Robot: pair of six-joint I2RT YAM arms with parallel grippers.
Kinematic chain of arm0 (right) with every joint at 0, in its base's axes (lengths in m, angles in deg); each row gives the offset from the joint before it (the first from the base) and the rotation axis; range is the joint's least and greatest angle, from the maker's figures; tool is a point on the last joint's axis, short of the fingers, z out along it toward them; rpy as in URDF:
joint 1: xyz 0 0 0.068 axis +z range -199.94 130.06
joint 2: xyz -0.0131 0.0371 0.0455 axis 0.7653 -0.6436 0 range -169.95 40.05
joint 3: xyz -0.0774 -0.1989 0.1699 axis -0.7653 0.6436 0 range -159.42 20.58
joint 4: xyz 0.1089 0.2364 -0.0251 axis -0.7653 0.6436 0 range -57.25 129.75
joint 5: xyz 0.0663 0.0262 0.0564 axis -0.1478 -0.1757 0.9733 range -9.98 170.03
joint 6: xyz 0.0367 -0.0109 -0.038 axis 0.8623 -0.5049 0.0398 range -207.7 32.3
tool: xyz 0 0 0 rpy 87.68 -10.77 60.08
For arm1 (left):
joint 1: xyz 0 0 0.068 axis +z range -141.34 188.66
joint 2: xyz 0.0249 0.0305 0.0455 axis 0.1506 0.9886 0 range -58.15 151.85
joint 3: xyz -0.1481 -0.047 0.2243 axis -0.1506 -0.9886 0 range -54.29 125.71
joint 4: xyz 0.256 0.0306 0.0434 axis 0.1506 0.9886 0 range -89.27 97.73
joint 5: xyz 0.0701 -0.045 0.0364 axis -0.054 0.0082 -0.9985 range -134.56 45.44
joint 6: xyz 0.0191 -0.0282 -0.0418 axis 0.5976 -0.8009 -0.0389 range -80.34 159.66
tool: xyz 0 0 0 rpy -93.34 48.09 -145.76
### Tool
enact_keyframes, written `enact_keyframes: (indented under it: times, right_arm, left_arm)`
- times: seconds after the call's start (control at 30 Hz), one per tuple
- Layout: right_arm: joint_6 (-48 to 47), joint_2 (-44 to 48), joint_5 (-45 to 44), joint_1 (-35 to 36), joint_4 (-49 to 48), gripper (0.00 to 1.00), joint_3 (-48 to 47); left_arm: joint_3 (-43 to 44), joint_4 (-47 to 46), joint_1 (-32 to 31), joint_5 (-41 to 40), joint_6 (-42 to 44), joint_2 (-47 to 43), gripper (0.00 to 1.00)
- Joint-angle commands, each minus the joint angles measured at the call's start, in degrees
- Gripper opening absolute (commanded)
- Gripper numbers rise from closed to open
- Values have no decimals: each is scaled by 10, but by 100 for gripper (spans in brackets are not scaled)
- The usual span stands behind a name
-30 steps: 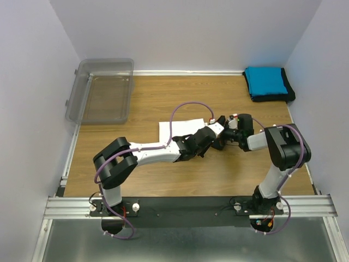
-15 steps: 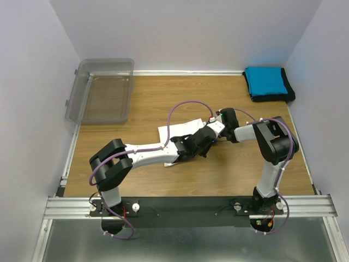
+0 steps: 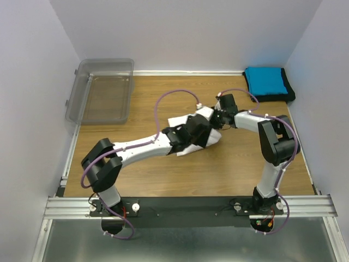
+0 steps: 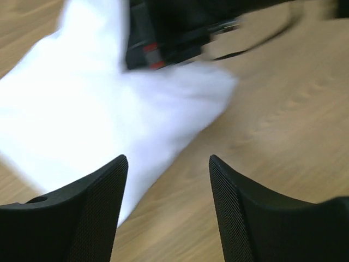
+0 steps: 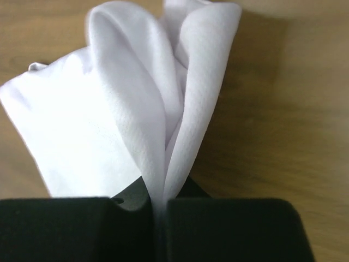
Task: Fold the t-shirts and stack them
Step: Neatly place the folded tshirt to the corner
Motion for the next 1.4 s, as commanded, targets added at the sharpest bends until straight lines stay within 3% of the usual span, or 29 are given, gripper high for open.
enact_keyframes:
  times: [0.0, 0.23, 0.37, 0.8, 1.37]
  right_arm:
    - [-151, -9, -173, -18, 106, 1, -84]
    - [-335, -70, -388, -43, 115, 1, -227]
    - [-423, -117, -431, -58, 115, 1, -313]
    - [-603, -252, -461, -95, 107, 8, -559]
    - [-722, -289, -480, -130, 95, 8, -688]
  left_arm:
    - [-76, 36, 85, -26, -58, -74, 71]
    - [-179, 86, 251, -6, -88, -179, 78]
    - [-217, 91, 320, -10, -82, -223, 85]
    - [-275, 86, 348, 63, -81, -237, 85]
    - [-274, 121, 349, 57, -62, -241, 85]
